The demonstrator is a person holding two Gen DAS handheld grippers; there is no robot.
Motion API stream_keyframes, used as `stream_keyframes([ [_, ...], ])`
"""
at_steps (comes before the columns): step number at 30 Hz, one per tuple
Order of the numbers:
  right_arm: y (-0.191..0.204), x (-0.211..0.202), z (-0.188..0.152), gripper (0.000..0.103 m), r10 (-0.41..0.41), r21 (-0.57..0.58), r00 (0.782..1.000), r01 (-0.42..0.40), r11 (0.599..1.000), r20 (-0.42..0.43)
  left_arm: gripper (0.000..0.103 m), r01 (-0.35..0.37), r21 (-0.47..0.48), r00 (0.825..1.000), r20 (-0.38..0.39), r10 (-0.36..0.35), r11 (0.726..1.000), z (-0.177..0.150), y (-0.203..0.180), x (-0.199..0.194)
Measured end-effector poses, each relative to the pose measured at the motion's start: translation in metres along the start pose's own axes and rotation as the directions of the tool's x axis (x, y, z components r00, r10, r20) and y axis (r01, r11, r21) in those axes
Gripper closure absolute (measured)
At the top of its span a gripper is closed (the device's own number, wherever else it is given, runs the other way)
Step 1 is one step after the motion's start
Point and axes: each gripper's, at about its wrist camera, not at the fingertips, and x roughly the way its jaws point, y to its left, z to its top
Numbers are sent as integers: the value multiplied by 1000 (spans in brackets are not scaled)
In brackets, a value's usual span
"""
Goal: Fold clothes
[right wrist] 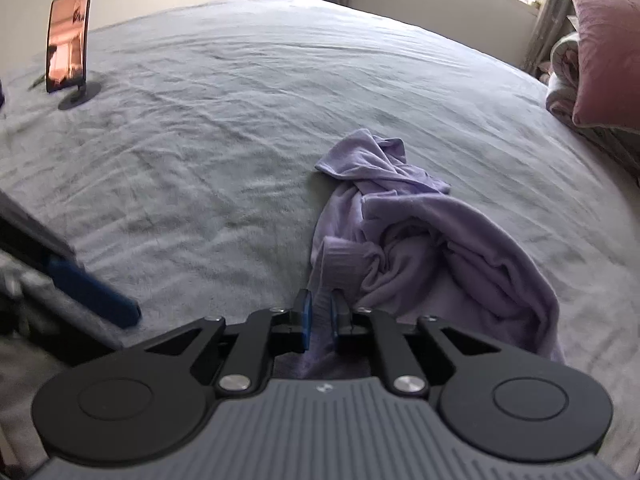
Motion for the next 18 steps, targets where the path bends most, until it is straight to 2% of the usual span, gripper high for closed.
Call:
stream_keyframes([
  [2,-8,-4,-2,73,45,63,999,-45,997,0,46,12,10,1000,-22,-12,1000,-5,-3,7],
  [3,-12,-6,-2,68,68,95,998,-68,993,0,50,15,22,999,-29,-15,1000,-7,-5,10],
  [7,-23,-8,-3,67,131,183,991,-128,975,-2,82,24,80,998,-64,-19,997,-16,-15,20],
  [9,-22,-6,-2,66,138,192,990,-134,972,-9,91,20,105,997,-74,-12,994,-21,-19,25],
  [12,-14,-2,-1,57,139,174,990,-133,976,-23,94,2,158,998,-67,8,987,-28,-26,28],
  [14,-6,0,0,55,116,125,993,-112,986,-30,94,5,195,998,-62,7,981,-30,-31,27],
  [17,7,2,-3,57,62,21,998,-61,998,-30,94,10,241,998,-62,5,970,-31,-38,25],
  [18,11,2,-4,60,42,-20,999,-42,999,-26,94,8,251,998,-62,7,968,-32,-39,25],
])
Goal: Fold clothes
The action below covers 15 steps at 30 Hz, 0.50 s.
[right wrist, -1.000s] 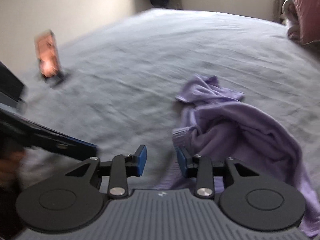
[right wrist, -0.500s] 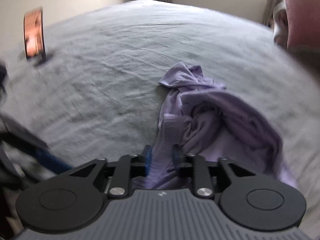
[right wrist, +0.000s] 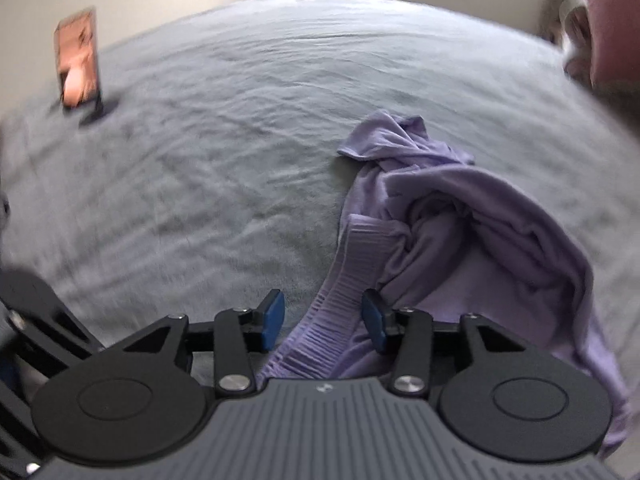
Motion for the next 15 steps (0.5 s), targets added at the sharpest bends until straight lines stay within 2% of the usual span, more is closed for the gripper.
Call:
stream_keyframes([
  [1,4,0,-1,62,-18,-34,1000,18,999,3,94,-4,7,1000,-2,5,1000,0,-1,0],
  [3,4,-1,-3,71,-33,-56,999,33,998,6,93,-12,10,1000,-10,12,1000,1,-1,1],
  [5,-3,-4,-4,76,-25,-33,1000,26,999,8,83,-16,-5,1000,-24,16,1000,1,0,2],
  [6,-8,-6,-4,78,-14,-7,1000,14,1000,11,76,-10,-8,1000,-30,10,1000,0,1,3],
  [7,-14,-7,-3,79,4,27,1000,-5,1000,14,74,-7,-7,999,-32,7,1000,0,1,3],
  [10,-33,-12,-4,85,81,159,996,-85,984,30,71,-15,18,999,-32,16,1000,-1,-3,3],
  [15,-65,-12,-12,87,206,373,976,-217,902,70,67,-14,12,999,-32,15,1000,0,-1,4],
])
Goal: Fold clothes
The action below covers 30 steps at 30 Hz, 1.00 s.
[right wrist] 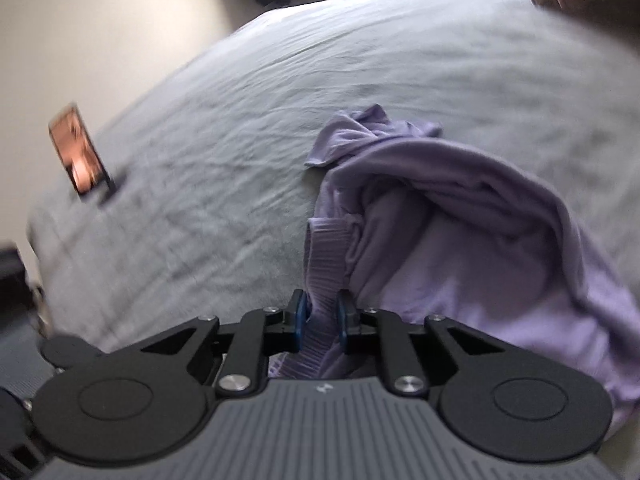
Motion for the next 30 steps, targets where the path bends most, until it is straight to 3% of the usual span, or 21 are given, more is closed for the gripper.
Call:
stream_keyframes([
  [6,-20,-3,0,88,92,177,996,-92,980,7,67,-9,-41,1000,23,10,999,2,7,-4],
  [11,-32,-4,1,88,135,247,991,-134,960,10,67,29,-154,999,47,-22,988,4,21,5],
  [14,-31,-4,1,88,139,257,990,-137,957,9,72,45,-193,997,67,-33,980,4,25,7],
  [16,-29,-4,1,88,133,251,991,-130,959,6,87,18,-184,997,74,-5,983,4,23,7],
  [17,-28,-4,2,86,128,244,992,-125,962,5,89,1,-176,997,76,12,984,4,22,7],
  [22,-2,-2,5,71,59,106,998,-58,993,-5,90,-17,-164,996,87,32,986,2,18,5],
  [24,13,3,5,60,23,31,1000,-23,999,-10,90,-19,-160,996,87,33,987,1,18,6],
  [28,40,18,-1,60,-96,-152,995,92,984,-23,90,-17,-159,996,78,30,987,2,18,7],
  [30,51,21,-6,75,-178,-253,984,167,953,-20,90,-16,-157,997,72,28,987,2,17,8],
])
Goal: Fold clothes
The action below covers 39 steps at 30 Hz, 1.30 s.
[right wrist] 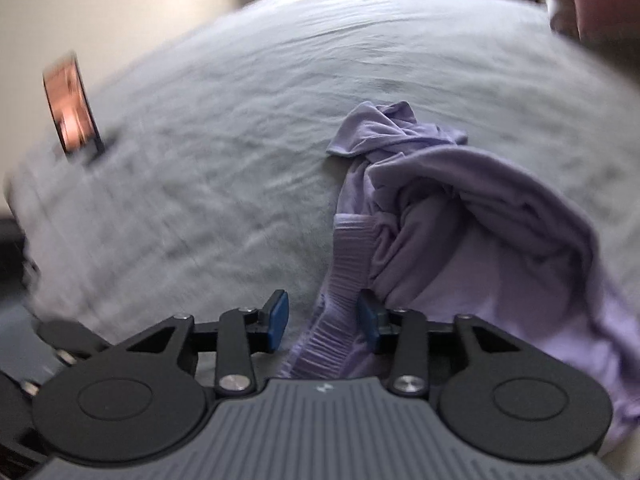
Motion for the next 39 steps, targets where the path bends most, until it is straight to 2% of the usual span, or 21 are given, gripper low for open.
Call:
stream_keyframes([
  [3,12,0,-4,77,-83,-106,997,82,991,-6,90,3,-2,1000,-5,-3,1000,-1,0,0],
  [6,12,1,-6,83,-114,-116,994,112,987,-4,92,0,-8,1000,-3,0,1000,-2,0,-1],
  [9,8,0,-6,89,-108,-54,994,109,993,12,97,-17,-30,1000,9,17,999,-3,2,-4],
  [13,-3,-6,-4,92,-77,71,996,73,995,47,98,-41,-72,999,27,44,997,-1,6,-10],
  [18,-9,-8,12,93,-4,219,993,-22,975,116,98,-84,-111,992,83,94,990,9,20,-34],
  [23,6,-2,46,93,45,272,983,-93,958,177,98,-106,-169,977,164,134,980,26,39,-70],
  [30,44,28,87,93,95,265,972,-152,952,214,98,-219,-231,936,225,271,948,54,73,-120],
  [33,59,45,104,93,126,259,966,-184,948,225,98,-284,-270,906,238,350,920,61,91,-140],
  [39,95,78,140,93,170,211,959,-218,953,225,98,-365,-346,846,263,463,864,71,121,-171],
])
